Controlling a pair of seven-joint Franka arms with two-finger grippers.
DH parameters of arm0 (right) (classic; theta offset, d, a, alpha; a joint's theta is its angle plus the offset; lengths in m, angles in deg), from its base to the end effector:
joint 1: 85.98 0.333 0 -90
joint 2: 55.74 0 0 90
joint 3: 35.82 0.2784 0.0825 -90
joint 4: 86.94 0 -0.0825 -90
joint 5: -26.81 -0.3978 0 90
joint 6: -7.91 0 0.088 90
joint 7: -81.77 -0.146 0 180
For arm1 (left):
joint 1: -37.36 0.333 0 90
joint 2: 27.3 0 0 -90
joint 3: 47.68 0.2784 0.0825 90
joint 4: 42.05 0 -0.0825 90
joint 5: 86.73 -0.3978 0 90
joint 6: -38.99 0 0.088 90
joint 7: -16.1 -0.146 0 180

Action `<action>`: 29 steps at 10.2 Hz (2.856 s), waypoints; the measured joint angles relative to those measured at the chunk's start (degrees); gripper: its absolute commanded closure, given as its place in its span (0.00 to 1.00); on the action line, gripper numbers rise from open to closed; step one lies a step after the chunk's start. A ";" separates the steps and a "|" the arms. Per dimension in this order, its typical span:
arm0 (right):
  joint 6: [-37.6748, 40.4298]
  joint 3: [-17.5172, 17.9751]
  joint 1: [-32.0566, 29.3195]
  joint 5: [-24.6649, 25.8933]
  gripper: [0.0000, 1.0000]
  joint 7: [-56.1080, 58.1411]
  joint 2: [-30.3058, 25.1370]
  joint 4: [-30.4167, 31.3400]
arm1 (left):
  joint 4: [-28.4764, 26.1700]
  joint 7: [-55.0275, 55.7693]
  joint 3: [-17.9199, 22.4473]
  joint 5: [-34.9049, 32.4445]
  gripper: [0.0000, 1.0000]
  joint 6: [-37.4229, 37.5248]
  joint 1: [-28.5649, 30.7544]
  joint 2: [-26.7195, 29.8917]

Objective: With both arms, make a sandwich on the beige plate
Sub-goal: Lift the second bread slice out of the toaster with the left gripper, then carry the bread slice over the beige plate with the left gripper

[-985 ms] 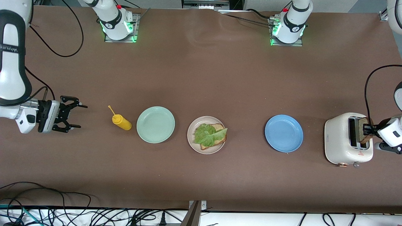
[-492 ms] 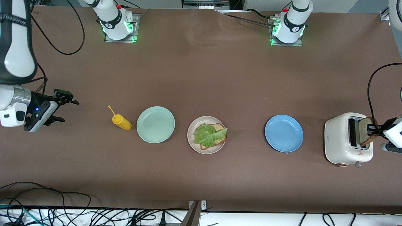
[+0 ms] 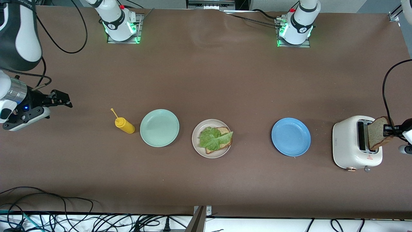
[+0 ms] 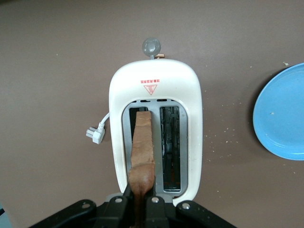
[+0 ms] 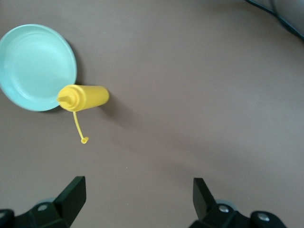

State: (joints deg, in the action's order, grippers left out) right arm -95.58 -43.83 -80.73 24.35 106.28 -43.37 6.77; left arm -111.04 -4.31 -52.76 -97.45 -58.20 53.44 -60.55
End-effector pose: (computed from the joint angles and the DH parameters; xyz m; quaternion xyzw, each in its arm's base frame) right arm 0.6262 -0.0207 0.4077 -0.9826 -0.1845 0.0195 0.0107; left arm 0.6828 0.1701 0.3660 -0.9926 0.0912 0.0598 0.0534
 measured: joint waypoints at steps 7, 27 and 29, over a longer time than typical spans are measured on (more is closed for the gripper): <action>9.66 0.49 -2.83 0.93 0.00 -10.40 -5.65 0.04 | 5.00 8.40 -0.37 9.85 1.00 5.84 -2.63 1.35; 6.50 4.77 -4.81 6.22 0.00 -19.87 -7.76 0.02 | -15.03 31.15 -0.44 55.99 1.00 -11.71 -15.86 1.13; 6.50 5.26 -4.67 6.40 0.00 -19.93 -7.76 0.01 | -16.17 31.16 -0.42 60.45 1.00 -13.49 -17.80 -0.14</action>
State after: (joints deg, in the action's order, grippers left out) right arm -89.08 -38.57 -85.40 30.75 86.35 -51.13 6.78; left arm -127.21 26.85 -53.18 -37.00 -71.69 35.64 -60.69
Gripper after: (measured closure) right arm 0.000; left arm 0.903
